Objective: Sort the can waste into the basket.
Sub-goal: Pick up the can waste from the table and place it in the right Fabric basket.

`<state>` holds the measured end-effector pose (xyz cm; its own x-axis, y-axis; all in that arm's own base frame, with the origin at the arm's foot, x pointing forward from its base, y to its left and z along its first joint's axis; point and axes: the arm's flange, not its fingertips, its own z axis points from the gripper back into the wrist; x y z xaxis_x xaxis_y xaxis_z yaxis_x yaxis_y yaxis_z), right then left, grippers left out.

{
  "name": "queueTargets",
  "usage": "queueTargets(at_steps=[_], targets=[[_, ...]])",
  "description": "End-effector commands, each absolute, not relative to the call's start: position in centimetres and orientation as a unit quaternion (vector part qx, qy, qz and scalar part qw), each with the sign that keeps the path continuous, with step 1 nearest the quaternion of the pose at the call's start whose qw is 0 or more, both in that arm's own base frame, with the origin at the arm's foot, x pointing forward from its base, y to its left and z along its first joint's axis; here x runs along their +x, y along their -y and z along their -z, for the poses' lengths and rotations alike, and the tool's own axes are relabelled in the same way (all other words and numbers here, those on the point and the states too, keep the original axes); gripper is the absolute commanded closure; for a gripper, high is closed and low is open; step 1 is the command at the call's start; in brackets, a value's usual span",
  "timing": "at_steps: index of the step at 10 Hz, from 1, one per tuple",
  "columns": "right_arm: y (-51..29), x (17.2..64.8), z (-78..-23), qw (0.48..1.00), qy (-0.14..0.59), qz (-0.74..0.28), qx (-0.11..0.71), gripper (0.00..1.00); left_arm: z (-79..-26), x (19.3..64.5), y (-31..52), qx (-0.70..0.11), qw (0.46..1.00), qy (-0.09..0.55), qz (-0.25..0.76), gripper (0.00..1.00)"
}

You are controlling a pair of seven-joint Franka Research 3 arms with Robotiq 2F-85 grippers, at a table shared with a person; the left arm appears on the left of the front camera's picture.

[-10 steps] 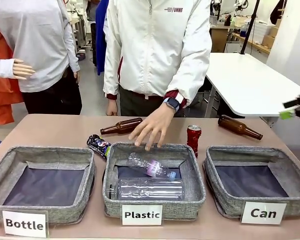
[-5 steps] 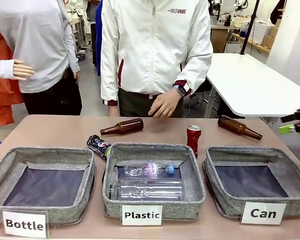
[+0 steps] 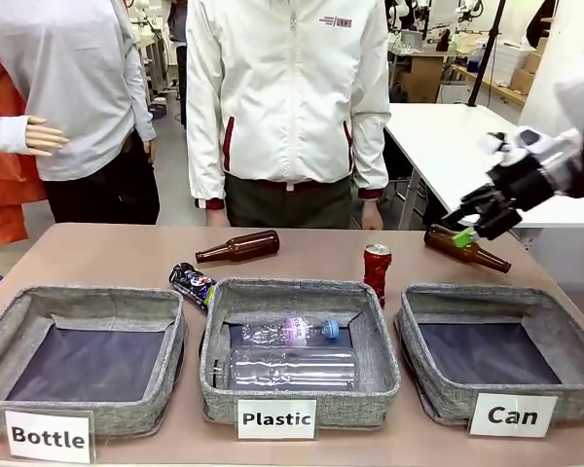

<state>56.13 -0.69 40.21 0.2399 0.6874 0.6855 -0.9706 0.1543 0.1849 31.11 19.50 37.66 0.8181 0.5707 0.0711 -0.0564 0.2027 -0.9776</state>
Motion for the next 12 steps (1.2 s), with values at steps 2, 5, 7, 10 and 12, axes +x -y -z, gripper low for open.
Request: queueTargets(at_steps=[2, 5, 7, 10, 12], targets=[[-0.9, 58.4, -41.1, 0.746, 0.142, -0.581, 0.293, 0.00, -37.7, 31.0, -19.6, -0.598, 0.743, 0.223, -0.201, 0.00], [-2.6, 58.3, -38.9, 0.706, 0.158, -0.622, 0.300, 0.00, -37.7, 31.0, -19.6, -0.598, 0.743, 0.223, -0.201, 0.00], [-3.4, 59.2, -36.1, 0.690, 0.145, -0.631, 0.324, 0.00, -37.7, 31.0, -19.6, -0.598, 0.743, 0.223, -0.201, 0.00], [-5.3, 60.2, -33.0, 0.693, 0.162, -0.618, 0.335, 0.00, -37.7, 31.0, -19.6, -0.598, 0.743, 0.223, -0.201, 0.00], [-6.4, 60.5, -31.6, 0.684, 0.172, -0.617, 0.348, 0.00, -37.7, 31.0, -19.6, -0.598, 0.743, 0.223, -0.201, 0.00]])
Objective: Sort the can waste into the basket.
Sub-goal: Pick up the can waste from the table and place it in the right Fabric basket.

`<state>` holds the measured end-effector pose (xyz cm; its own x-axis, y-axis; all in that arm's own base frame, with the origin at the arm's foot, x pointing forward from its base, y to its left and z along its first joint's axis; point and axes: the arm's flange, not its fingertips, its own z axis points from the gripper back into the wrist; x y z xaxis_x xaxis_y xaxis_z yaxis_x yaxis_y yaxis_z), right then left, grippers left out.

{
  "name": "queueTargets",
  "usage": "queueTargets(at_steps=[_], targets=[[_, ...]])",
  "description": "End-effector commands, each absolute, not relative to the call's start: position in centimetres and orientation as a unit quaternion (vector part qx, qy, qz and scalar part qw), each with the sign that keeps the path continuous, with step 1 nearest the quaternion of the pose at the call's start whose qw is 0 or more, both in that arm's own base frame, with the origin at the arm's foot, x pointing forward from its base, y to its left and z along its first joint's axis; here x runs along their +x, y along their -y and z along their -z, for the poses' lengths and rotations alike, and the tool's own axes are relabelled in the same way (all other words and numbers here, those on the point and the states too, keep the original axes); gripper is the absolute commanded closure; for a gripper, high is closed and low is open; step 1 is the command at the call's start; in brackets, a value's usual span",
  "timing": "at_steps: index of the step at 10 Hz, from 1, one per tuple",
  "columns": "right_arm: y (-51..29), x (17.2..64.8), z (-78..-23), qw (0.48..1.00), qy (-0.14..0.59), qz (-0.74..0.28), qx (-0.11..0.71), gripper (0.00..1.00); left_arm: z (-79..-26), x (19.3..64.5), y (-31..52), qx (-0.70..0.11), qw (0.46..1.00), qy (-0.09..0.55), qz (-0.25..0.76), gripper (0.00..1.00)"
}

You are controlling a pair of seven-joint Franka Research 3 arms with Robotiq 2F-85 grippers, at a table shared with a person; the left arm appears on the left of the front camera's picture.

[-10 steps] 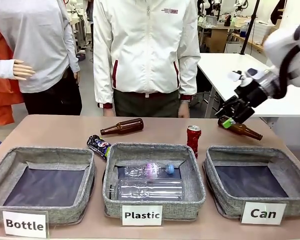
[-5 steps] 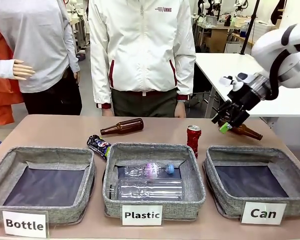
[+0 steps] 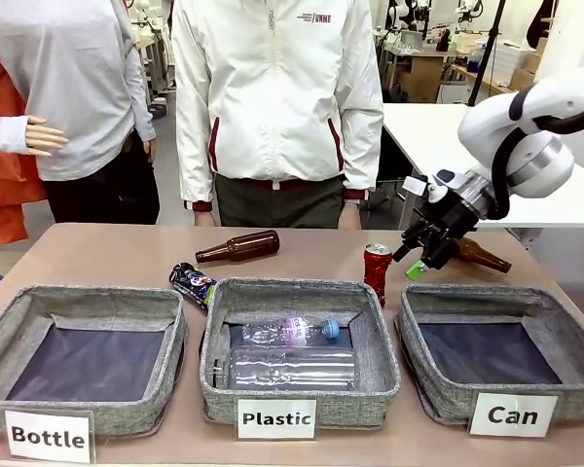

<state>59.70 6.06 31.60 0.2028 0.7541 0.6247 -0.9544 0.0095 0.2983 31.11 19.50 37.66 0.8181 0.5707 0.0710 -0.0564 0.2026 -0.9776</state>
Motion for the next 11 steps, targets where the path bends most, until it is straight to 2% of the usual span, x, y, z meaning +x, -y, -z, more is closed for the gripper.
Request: queueTargets(at_steps=[1, 7, 11], targets=[[-6.7, 60.8, -31.0, 0.680, 0.174, -0.621, 0.349, 0.00, -37.7, 31.0, -19.6, -0.598, 0.743, 0.223, -0.201, 0.00], [-8.0, 61.3, -29.6, 0.656, 0.207, -0.620, 0.378, 0.00, -37.7, 31.0, -19.6, -0.598, 0.743, 0.223, -0.201, 0.00], [-9.5, 61.4, -29.0, 0.646, 0.181, -0.623, 0.403, 0.00, -37.7, 31.0, -19.6, -0.598, 0.743, 0.223, -0.201, 0.00]])
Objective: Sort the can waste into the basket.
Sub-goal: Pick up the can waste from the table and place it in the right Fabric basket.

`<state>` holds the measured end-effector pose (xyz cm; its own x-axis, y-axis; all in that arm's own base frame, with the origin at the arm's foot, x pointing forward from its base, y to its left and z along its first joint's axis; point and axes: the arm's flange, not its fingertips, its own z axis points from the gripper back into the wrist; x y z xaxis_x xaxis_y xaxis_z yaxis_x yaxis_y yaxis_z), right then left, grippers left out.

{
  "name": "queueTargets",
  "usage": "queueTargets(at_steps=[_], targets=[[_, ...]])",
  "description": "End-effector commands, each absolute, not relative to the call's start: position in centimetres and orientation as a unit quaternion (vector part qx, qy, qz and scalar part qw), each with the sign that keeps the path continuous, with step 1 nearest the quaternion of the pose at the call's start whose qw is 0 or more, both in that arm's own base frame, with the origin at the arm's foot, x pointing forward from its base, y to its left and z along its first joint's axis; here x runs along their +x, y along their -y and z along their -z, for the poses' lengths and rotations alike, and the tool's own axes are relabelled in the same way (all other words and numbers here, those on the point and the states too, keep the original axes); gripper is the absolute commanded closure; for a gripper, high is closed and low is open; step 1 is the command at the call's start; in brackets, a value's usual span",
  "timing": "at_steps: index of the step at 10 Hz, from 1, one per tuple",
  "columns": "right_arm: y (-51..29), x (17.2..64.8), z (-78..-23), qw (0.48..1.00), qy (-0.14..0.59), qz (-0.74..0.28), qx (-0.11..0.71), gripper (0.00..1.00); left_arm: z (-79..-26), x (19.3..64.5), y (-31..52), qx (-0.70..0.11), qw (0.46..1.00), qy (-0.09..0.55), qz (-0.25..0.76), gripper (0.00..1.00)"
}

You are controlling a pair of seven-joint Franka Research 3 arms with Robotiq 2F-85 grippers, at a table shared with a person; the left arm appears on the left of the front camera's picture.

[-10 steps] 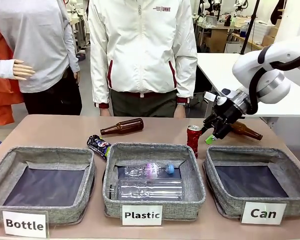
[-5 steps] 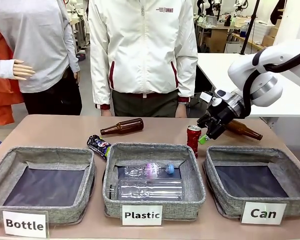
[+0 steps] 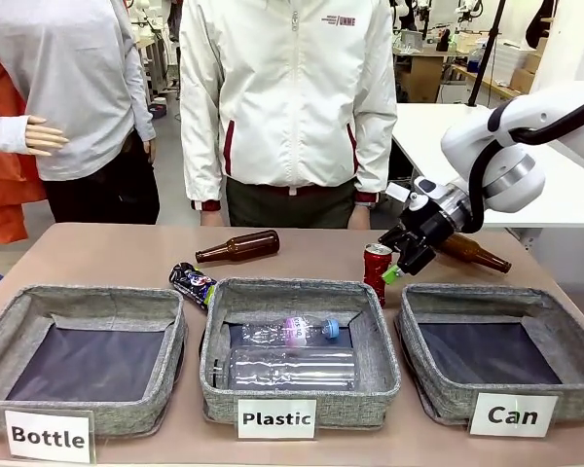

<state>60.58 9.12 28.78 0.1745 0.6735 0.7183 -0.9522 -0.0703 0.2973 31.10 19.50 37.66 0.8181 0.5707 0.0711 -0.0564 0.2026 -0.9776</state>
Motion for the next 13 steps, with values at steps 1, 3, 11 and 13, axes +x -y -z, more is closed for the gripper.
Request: queueTargets(at_steps=[1, 3, 11, 13], targets=[[-9.71, 61.30, -28.94, 0.643, 0.181, -0.622, 0.408, 0.00, -37.73, 30.97, -19.57, -0.598, 0.743, 0.223, -0.201, 0.00], [-10.22, 61.41, -28.57, 0.637, 0.178, -0.619, 0.423, 0.00, -37.73, 30.97, -19.57, -0.598, 0.743, 0.223, -0.201, 0.00], [-9.65, 62.05, -28.12, 0.625, 0.170, -0.611, 0.455, 1.00, -37.73, 30.97, -19.57, -0.598, 0.743, 0.223, -0.201, 0.00], [-9.61, 62.12, -28.03, 0.625, 0.169, -0.609, 0.458, 1.00, -37.73, 30.97, -19.57, -0.598, 0.743, 0.223, -0.201, 0.00]])
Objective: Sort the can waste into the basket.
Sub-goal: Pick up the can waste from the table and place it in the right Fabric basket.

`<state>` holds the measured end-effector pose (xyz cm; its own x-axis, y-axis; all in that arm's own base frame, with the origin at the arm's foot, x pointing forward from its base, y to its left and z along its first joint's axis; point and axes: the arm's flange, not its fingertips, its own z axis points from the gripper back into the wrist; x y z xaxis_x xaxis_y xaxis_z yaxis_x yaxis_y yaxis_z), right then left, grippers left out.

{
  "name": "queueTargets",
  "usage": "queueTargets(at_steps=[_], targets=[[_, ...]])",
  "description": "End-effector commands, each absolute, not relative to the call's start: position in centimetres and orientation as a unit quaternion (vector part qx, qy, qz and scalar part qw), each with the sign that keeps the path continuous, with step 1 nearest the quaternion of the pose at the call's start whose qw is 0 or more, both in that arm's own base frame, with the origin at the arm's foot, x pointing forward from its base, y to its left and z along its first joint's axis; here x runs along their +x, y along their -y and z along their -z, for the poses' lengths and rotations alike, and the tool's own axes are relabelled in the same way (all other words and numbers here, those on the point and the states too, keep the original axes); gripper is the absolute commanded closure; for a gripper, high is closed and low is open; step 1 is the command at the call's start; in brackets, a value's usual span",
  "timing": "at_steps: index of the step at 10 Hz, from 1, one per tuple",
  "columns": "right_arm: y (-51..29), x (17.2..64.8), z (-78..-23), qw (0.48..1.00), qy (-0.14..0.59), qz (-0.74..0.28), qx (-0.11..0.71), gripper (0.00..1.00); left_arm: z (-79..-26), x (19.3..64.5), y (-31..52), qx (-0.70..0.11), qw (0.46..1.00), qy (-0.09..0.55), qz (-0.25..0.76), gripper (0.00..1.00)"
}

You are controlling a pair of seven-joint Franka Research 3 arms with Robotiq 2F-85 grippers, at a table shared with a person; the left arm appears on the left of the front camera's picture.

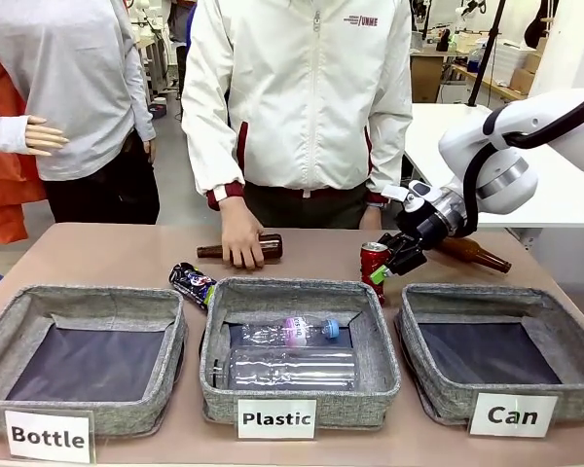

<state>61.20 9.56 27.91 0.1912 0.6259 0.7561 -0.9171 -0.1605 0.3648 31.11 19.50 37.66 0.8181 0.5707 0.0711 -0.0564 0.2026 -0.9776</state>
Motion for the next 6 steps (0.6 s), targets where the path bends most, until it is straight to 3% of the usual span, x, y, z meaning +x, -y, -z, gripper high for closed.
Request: queueTargets(at_steps=[1, 4, 6], targets=[[-9.5, 62.1, -28.0, 0.627, 0.169, -0.607, 0.459, 1.00, -37.7, 31.0, -19.6, -0.598, 0.743, 0.223, -0.201, 0.00], [-8.6, 61.9, -29.3, 0.631, 0.180, -0.604, 0.453, 1.00, -37.7, 31.0, -19.6, -0.598, 0.743, 0.223, -0.201, 0.00], [-6.9, 59.9, -35.9, 0.662, 0.211, -0.607, 0.387, 1.00, -37.7, 31.0, -19.6, -0.598, 0.743, 0.223, -0.201, 0.00]])
